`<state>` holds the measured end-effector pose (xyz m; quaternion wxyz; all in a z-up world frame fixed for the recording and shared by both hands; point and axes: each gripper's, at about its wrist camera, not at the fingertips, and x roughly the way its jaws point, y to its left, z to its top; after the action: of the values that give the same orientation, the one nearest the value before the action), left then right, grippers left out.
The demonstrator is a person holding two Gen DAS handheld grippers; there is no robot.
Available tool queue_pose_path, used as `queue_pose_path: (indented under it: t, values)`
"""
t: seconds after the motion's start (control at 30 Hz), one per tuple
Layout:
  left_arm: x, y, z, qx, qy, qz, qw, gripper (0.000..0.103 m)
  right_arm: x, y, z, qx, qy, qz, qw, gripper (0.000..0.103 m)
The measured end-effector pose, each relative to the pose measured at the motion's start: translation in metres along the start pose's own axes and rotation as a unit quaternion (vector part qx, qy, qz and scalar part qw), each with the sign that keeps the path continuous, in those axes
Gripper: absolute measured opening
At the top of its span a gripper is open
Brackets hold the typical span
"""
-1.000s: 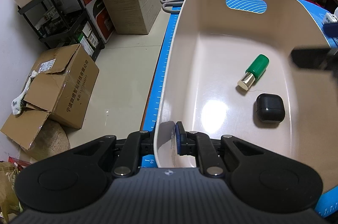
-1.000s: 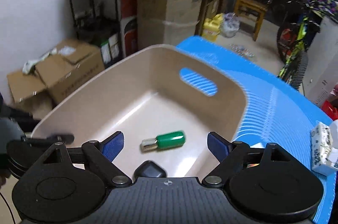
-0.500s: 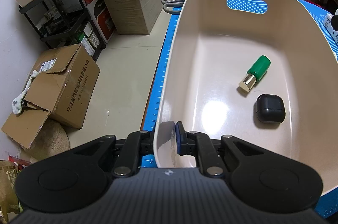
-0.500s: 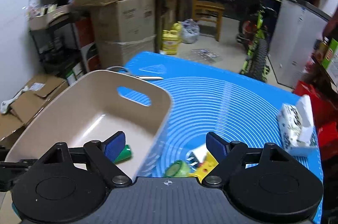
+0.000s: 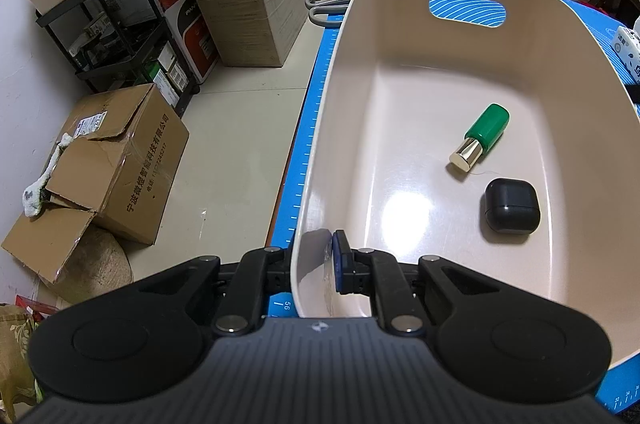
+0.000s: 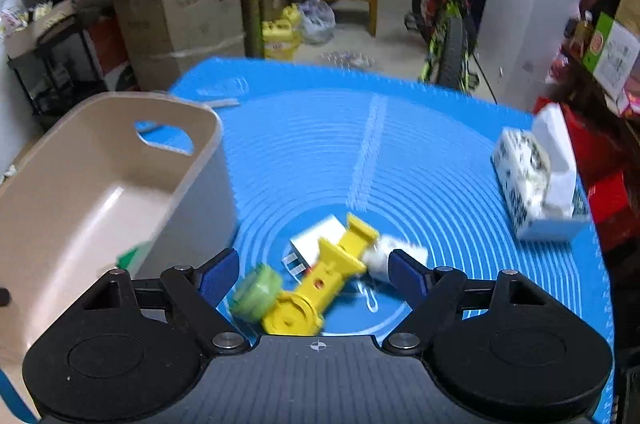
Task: Organize rigid objects
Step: 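Move the right tool to the yellow plastic part and grasp it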
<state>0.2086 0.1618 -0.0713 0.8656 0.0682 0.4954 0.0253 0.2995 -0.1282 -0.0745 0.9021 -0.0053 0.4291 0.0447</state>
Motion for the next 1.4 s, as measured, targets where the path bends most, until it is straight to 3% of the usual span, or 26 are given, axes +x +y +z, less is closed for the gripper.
queue_pose_path:
  t: [0.3,0.63,0.8,1.0,1.13,1.4]
  values:
    - [0.0,0.0,0.0,0.002,0.001,0.0,1.0,0.016,0.047,-0.034,-0.015,0.078,0.049,0.006,0.996,0.079]
    - [-0.001,-0.001,0.001,0.003,0.001,0.0,1.0,0.016,0.072,-0.038,-0.019,0.123,0.062,0.028,0.99,0.075]
    - [0.0,-0.002,0.002,0.003,0.001,0.0,1.0,0.016,0.083,-0.033,-0.019,0.128,0.068,0.026,0.989,0.064]
    - [0.0,-0.002,0.002,0.002,0.001,0.0,1.0,0.016,0.082,-0.027,-0.018,0.122,0.063,0.033,0.99,0.041]
    - [0.0,-0.002,0.002,0.001,0.001,0.0,1.0,0.016,0.079,-0.031,-0.02,0.136,0.068,0.046,0.987,0.036]
    - [0.001,-0.002,0.002,0.002,0.001,0.0,1.0,0.016,0.052,-0.044,-0.021,0.14,0.046,0.055,0.988,0.035]
